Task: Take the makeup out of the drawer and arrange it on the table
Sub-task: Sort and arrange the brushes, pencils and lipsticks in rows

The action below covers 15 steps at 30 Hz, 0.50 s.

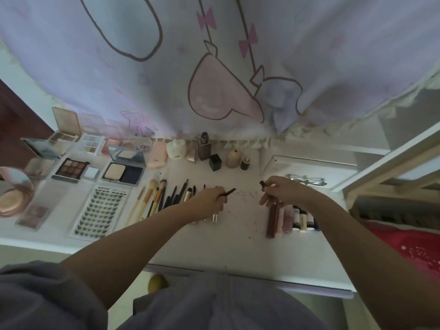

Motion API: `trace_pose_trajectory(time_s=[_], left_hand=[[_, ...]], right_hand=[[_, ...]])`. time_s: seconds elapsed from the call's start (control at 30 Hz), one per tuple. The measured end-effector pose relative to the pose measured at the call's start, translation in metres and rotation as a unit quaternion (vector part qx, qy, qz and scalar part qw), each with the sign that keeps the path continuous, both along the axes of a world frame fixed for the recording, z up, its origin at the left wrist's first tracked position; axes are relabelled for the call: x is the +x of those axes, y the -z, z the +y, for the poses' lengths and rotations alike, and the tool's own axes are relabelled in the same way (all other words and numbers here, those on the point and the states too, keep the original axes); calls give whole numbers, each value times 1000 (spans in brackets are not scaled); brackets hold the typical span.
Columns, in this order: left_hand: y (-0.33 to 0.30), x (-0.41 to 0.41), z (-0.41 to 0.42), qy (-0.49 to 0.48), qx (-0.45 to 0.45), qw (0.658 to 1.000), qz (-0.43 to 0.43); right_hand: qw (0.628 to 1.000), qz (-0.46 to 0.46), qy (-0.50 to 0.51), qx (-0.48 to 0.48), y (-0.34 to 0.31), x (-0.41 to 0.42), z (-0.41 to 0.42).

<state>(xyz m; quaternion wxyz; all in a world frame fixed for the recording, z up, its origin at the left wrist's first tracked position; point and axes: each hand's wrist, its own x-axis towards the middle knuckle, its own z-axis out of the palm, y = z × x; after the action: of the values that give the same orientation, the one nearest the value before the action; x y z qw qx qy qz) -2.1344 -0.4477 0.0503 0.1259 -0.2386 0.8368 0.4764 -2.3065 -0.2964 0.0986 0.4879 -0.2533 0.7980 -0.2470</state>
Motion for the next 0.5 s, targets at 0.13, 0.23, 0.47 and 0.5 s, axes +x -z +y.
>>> trace_pose_trajectory(time_s=[0.13,0.23,0.47,0.5], left_hand=[[16,-11,-6,-125,-11,992,-33],[21,-20,-8,-64,-135,985,-86],[25,-34,-5,-1,-234,962,-139],[25,-35,-4,14,-263,953,-148]], right_hand=[[998,-4,35,47,36,32,-1],[993,102,1,67,64,57,-16],[965,243,0,102,94,86,-39],[961,255,-6,111,96,88,-40]])
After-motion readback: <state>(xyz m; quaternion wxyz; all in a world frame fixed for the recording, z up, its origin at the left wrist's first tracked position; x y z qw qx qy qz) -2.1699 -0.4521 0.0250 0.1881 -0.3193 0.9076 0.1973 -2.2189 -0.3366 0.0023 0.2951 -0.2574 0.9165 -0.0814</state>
